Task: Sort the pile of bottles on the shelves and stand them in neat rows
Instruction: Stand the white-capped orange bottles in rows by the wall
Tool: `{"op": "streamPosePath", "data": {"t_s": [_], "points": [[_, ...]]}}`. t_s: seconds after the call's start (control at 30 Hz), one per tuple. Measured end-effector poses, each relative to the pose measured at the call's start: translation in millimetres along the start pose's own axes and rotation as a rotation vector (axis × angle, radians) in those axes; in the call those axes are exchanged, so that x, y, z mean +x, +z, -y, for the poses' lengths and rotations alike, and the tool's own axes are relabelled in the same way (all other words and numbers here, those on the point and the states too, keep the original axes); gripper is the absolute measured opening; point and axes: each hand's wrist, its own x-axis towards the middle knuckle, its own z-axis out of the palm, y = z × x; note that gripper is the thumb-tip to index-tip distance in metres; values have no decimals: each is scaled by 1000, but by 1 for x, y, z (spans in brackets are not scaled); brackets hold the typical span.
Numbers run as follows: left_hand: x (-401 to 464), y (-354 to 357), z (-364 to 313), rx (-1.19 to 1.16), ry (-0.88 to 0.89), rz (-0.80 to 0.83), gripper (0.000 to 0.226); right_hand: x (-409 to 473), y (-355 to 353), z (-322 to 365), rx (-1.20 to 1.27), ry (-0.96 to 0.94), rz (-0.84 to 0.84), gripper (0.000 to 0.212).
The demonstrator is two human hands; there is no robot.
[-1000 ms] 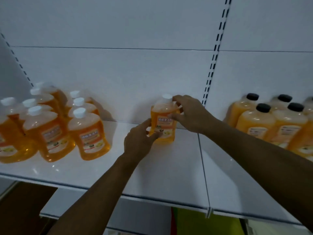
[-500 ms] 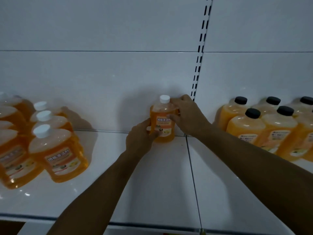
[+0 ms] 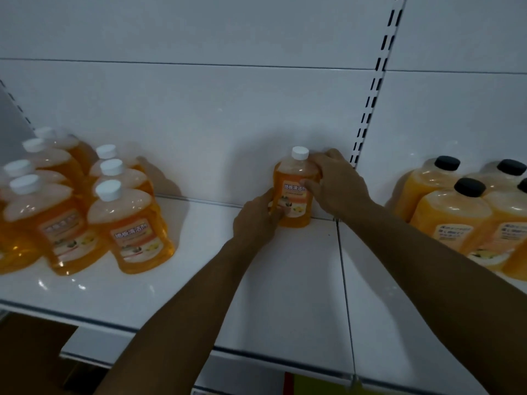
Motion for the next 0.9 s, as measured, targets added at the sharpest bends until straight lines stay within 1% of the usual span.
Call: {"op": "streamPosePath", "data": {"t_s": [0.07, 0.13, 0.2, 0.27, 0.3, 0.33, 0.43, 0.5, 0.6, 0.67, 0.7, 0.77, 0.83, 0.9], "points": [[-5, -2, -4, 14, -15, 15, 45, -1, -1, 2, -24, 7, 9, 56], [-16, -8, -3, 54, -59, 27, 55, -2, -6, 5, -75, 12, -13, 63], [-32, -16, 6, 93, -96, -5, 66, -4, -13, 16, -114, -30, -127, 71], [-52, -31, 16, 100, -98, -58, 59, -6, -15, 37, -70, -156, -246, 72], [-63, -40, 20, 92, -98, -88, 52, -6, -13, 52, -22, -230, -253, 70], [-73, -49, 24, 81, -93, -116, 45, -6, -8, 68, 33, -297, -212, 68], [-106, -79, 32, 92, -62, -146, 29, -5, 20, 119, 191, -430, 28, 66], [-126, -99, 44, 68, -71, -195, 24, -7, 37, 148, 279, -490, 125, 65], [-150, -126, 70, 87, -175, -315, 29, -8, 53, 177, 375, -609, 192, 64], [-162, -140, 85, 122, -255, -367, 30, -8, 60, 188, 404, -610, 254, 70], [-166, -146, 91, 132, -300, -384, 27, -8, 63, 192, 415, -599, 286, 72], [-170, -152, 98, 151, -386, -414, 26, -7, 70, 197, 438, -594, 343, 70], [-167, -153, 101, 144, -439, -419, 38, -6, 74, 199, 434, -597, 352, 65], [-162, -152, 102, 79, -433, -402, 50, -5, 76, 199, 417, -585, 327, 61]]}}
